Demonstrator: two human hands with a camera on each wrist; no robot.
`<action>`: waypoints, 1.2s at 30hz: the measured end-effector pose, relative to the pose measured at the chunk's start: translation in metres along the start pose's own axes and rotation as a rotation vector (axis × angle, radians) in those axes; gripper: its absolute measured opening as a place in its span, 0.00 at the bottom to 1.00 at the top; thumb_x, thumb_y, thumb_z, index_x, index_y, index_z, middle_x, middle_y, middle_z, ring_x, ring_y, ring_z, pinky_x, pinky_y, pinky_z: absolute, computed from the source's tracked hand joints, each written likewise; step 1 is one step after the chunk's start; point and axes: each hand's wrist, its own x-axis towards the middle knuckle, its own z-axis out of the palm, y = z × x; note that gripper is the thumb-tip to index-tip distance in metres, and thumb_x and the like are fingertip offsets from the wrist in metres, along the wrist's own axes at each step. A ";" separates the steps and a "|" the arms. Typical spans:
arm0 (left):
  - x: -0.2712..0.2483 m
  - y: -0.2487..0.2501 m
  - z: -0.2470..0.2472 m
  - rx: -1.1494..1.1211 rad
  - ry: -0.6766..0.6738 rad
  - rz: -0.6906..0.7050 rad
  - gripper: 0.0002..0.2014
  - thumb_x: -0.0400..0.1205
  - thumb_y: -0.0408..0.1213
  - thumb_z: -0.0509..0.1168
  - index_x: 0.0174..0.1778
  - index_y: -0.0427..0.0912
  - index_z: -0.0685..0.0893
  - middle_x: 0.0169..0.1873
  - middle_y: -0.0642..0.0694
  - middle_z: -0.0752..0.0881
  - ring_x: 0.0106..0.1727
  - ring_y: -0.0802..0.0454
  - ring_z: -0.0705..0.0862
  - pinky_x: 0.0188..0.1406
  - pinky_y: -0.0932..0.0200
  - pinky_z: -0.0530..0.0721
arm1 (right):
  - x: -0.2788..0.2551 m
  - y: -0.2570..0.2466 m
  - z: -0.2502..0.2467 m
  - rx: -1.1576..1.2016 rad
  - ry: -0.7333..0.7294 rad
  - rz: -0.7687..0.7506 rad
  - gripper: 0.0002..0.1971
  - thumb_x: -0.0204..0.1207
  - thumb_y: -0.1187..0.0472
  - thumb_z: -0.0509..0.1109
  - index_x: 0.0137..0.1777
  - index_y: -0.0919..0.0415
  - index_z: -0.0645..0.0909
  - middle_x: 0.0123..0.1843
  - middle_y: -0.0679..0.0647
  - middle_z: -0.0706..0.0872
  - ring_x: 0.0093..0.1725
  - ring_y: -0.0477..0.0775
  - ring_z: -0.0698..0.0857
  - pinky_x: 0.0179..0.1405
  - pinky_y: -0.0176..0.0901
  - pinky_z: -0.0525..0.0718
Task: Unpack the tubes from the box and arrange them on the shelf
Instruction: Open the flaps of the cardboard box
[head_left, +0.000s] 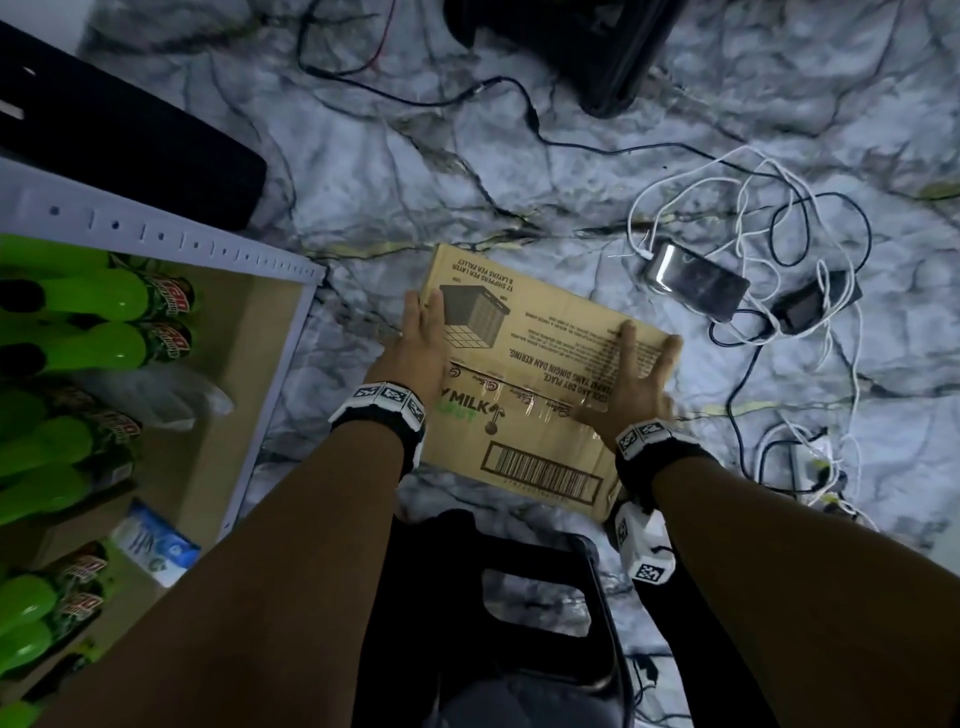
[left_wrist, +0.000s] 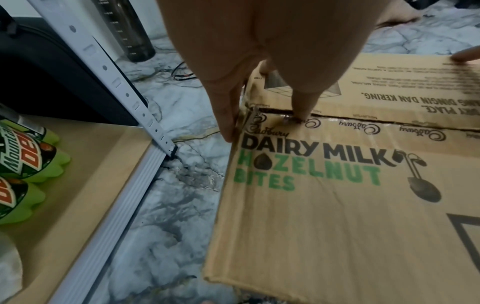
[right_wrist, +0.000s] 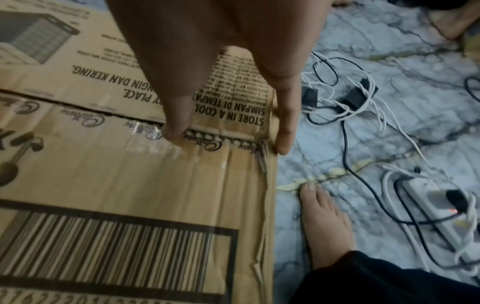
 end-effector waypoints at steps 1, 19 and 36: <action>0.002 0.000 0.002 0.015 0.019 -0.005 0.43 0.83 0.29 0.61 0.84 0.41 0.36 0.83 0.33 0.38 0.70 0.28 0.74 0.61 0.39 0.82 | 0.000 0.001 0.001 0.025 0.007 0.007 0.64 0.60 0.41 0.83 0.80 0.31 0.32 0.82 0.62 0.24 0.66 0.81 0.77 0.66 0.68 0.77; -0.051 -0.057 0.058 -0.458 0.259 -0.339 0.48 0.82 0.35 0.65 0.83 0.42 0.32 0.81 0.40 0.54 0.68 0.38 0.75 0.59 0.46 0.79 | 0.025 -0.048 -0.002 0.077 0.135 -0.339 0.62 0.61 0.57 0.84 0.85 0.51 0.41 0.75 0.62 0.69 0.68 0.71 0.73 0.68 0.67 0.75; -0.093 -0.043 0.016 -0.593 0.447 -0.426 0.38 0.81 0.55 0.63 0.84 0.44 0.57 0.78 0.41 0.67 0.76 0.42 0.69 0.70 0.47 0.75 | -0.004 -0.045 -0.040 0.200 0.207 -0.517 0.35 0.69 0.58 0.78 0.75 0.65 0.73 0.66 0.63 0.84 0.66 0.61 0.82 0.66 0.41 0.76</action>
